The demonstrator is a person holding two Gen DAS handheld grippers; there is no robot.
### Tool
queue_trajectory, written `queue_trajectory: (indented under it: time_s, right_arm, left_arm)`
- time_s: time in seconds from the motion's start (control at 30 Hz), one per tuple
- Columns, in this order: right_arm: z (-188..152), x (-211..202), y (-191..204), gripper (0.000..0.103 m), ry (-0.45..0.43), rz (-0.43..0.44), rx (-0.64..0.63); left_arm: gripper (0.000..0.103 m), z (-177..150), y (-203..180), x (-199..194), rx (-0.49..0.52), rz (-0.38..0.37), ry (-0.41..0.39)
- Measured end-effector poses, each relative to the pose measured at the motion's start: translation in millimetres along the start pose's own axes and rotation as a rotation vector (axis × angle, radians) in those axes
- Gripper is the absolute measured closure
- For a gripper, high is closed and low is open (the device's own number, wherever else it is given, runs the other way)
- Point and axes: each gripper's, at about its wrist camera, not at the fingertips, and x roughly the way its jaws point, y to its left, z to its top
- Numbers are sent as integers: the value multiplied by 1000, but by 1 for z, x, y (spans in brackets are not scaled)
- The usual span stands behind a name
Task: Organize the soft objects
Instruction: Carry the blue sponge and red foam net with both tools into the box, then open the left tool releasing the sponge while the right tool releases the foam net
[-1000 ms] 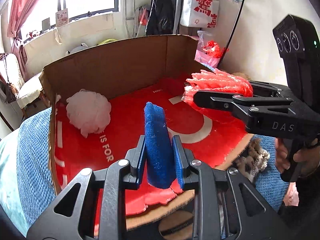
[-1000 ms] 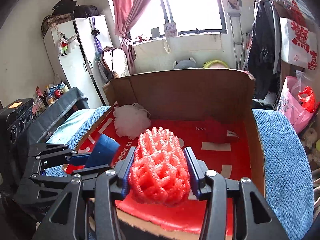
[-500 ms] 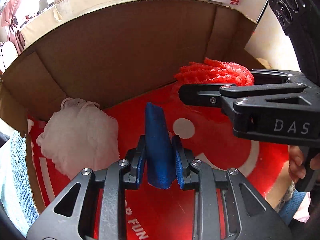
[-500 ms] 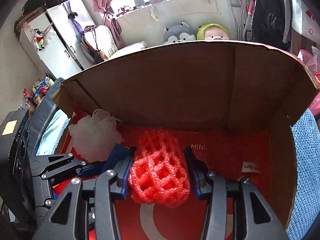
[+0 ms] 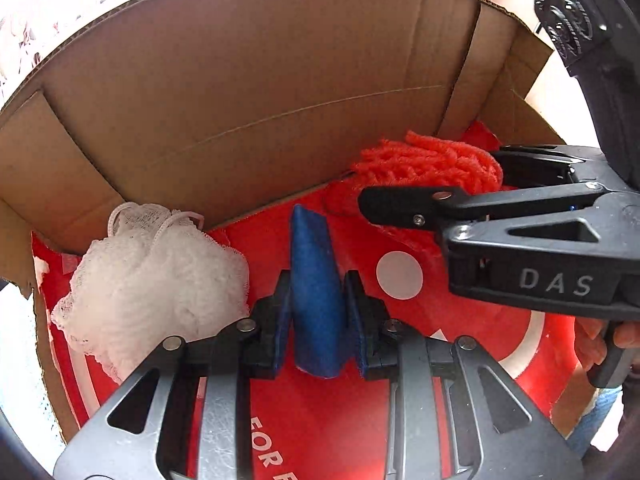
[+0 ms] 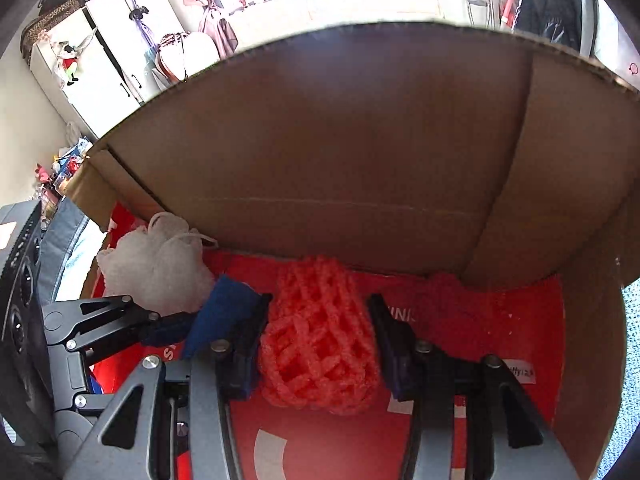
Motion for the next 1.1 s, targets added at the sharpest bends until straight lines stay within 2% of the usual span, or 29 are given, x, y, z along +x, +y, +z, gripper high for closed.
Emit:
queue_trajectory:
  time_s: [0.23, 0.53, 0.63, 0.67, 0.7, 0.8, 1.1]
  right_arm:
    - [-1, 3, -4, 53, 16, 3, 2]
    - [5, 6, -14, 51, 23, 19, 10]
    - [7, 6, -15, 51, 26, 17, 7]
    - [7, 6, -16, 51, 26, 16, 6]
    - [7, 5, -17, 51, 26, 16, 6]
    - [8, 6, -17, 50, 27, 16, 3]
    - [6, 9, -3, 46, 25, 9, -1]
  left_arm:
    - [79, 6, -16, 5, 19, 9, 1]
    - [75, 5, -14, 15, 29, 18, 6]
    - [67, 6, -17, 16, 33, 20, 9]
    - [53, 6, -19, 18, 34, 20, 9]
    - [42, 6, -20, 17, 34, 18, 7]
    - [41, 6, -25, 16, 40, 16, -22]
    - [41, 8, -24, 13, 26, 15, -22]
